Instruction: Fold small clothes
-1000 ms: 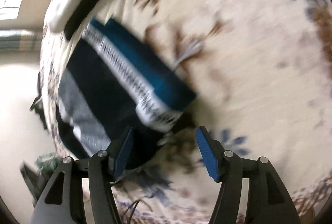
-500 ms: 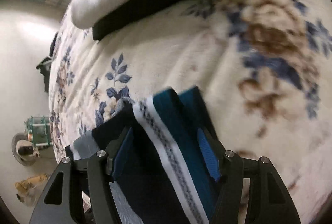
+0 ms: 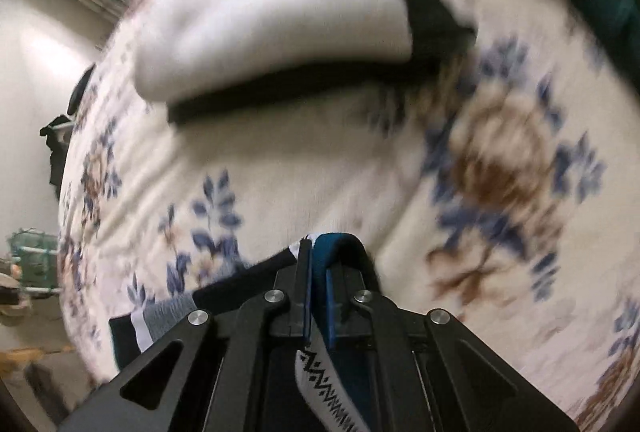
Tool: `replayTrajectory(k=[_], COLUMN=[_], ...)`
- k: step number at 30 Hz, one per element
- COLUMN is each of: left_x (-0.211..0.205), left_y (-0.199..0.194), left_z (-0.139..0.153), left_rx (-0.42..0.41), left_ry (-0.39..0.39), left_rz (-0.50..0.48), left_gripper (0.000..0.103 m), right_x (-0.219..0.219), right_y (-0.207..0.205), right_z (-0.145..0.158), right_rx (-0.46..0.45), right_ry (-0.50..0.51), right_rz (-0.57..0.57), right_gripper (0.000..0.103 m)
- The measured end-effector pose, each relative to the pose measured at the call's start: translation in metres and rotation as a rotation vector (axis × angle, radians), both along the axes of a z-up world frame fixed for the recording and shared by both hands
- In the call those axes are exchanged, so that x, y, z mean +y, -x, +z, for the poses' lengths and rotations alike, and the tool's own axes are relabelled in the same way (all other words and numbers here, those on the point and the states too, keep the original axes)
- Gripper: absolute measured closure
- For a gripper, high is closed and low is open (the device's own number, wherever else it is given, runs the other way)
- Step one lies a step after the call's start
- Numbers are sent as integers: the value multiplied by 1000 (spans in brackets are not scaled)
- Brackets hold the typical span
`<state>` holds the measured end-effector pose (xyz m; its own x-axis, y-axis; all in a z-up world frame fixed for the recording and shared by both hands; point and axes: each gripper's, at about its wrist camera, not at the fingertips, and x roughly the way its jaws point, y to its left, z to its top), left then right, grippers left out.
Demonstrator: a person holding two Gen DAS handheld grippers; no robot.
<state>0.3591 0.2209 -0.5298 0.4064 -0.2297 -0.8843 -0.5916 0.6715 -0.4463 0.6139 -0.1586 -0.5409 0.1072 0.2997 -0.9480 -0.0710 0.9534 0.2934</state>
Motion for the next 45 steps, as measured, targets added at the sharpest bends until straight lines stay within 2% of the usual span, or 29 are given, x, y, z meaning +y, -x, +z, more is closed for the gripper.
replayTrajectory(k=[1, 2, 3, 4, 5, 8, 10, 15, 16, 17, 21, 24, 27, 29, 31, 33, 34, 35, 36, 39, 43, 45], left_x=[-4, -4, -1, -6, -6, -12, -16, -17, -18, -19, -20, -20, -17, -11, -2, 6, 8, 11, 13, 13, 6, 4], left_y=[-9, -27, -45, -47, -62, -69, -53, -47, -48, -49, -53, -53, -49, -43, -33, -21, -16, -5, 2, 25, 49, 59], left_z=[4, 0, -3, -4, -10, -6, -4, -5, -4, -3, -4, -2, 3, 11, 17, 20, 21, 24, 25, 24, 13, 5], left_rx=[-5, -32, -51, -51, -38, -32, -31, -12, -9, -6, 3, 7, 15, 7, -3, 8, 13, 29, 40, 80, 165, 184], left_ry=[0, 2, 12, 23, 10, -35, -44, -57, -60, -67, -74, -65, -40, 3, 44, 51, 38, 5, -13, -70, -157, -135], left_rz=[-11, -33, -49, -69, -84, -116, -123, -127, -131, -137, -152, -153, -154, -143, -120, -96, -84, -60, -46, -24, -22, -17], left_gripper=[9, 22, 75, 92, 92, 92, 93, 92, 92, 92, 92, 92, 89, 88, 77, 70, 51, 35, 14, 13, 13, 13], right_x=[-1, -5, -11, -19, -24, -49, -68, -101, -106, -110, -127, -144, -142, -142, -143, -146, -145, -147, -149, -147, -125, -119], right_y=[1, 4, 10, 19, 28, 68, 98, 151, 157, 162, 172, 177, 182, 184, 185, 186, 188, 192, 197, 209, 221, 225], right_z=[-4, -5, -2, 3, 6, 9, 3, -38, -42, -41, -13, -18, -20, -17, -12, -6, -3, -3, -3, -20, -60, -63], right_rx=[24, 47, 66, 74, 74, 118, 165, 316, 313, 292, 170, 194, 203, 201, 202, 191, 195, 209, 221, 321, 459, 421], right_ry=[-10, -24, -42, -51, -55, -12, 10, -130, -136, -128, -108, -151, -84, -91, -138, -192, -213, -244, -262, -297, -444, -419], right_rz=[-3, -2, 1, 5, 8, 17, -2, -162, -203, -233, -294, -328, -303, -311, -296, -298, -301, -315, -343, -415, -459, -504], right_gripper=[94, 86, 80, 59, 53, 53, 53, 54, 77, 95, 96, 96, 96, 96, 95, 84, 56, 41, 41, 41, 42, 74])
